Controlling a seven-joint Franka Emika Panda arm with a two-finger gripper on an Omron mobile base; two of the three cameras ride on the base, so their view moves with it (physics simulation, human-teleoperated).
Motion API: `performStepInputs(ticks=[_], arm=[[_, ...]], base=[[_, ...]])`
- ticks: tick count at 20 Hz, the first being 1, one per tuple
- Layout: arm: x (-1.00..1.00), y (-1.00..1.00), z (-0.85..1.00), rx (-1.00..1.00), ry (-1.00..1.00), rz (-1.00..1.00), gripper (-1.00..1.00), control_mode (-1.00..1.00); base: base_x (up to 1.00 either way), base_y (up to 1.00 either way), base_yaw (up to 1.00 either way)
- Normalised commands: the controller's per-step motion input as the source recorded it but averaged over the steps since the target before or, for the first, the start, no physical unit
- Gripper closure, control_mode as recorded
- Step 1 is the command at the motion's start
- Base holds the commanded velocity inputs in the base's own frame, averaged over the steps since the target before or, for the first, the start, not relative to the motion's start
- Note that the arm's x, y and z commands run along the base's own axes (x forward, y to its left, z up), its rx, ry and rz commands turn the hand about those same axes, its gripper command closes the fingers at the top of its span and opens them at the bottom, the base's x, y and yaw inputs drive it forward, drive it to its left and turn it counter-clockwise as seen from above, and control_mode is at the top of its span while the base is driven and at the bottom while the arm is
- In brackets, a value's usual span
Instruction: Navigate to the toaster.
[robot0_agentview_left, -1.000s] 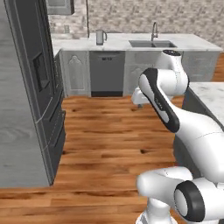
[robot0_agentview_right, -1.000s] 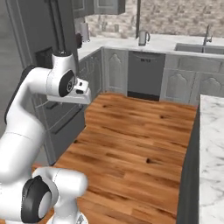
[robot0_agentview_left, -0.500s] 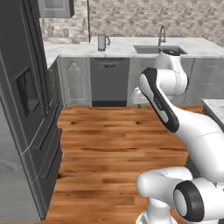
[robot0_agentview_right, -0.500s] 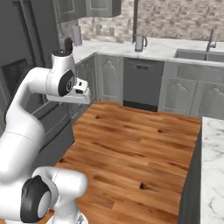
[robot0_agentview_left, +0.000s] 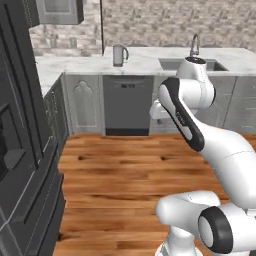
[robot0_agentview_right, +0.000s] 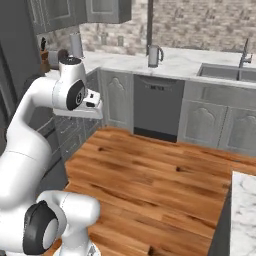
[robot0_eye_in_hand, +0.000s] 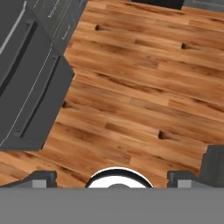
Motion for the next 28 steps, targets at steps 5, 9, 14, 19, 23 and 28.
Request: performStepInputs(ticks=[5, 9, 14, 19, 23, 28], arm=[[0.00, 0.00, 0.00, 0.00, 0.00, 0.00, -1.00, 1.00], [0.00, 0.00, 0.00, 0.00, 0.00, 0.00, -1.00, 1.00], [0.00, 0.00, 0.00, 0.00, 0.00, 0.00, -1.00, 1.00], [0.00, 0.00, 0.00, 0.00, 0.00, 0.00, -1.00, 1.00], [0.00, 0.00, 0.00, 0.00, 0.00, 0.00, -1.00, 1.00], [0.00, 0.00, 0.00, 0.00, 0.00, 0.00, -1.00, 1.00]], base=[[1.00, -0.30, 0.08], [1.00, -0.31, 0.13], [1.00, -0.30, 0.17], [1.00, -0.25, 0.34], [1.00, -0.17, 0.56], [1.00, -0.15, 0.61]])
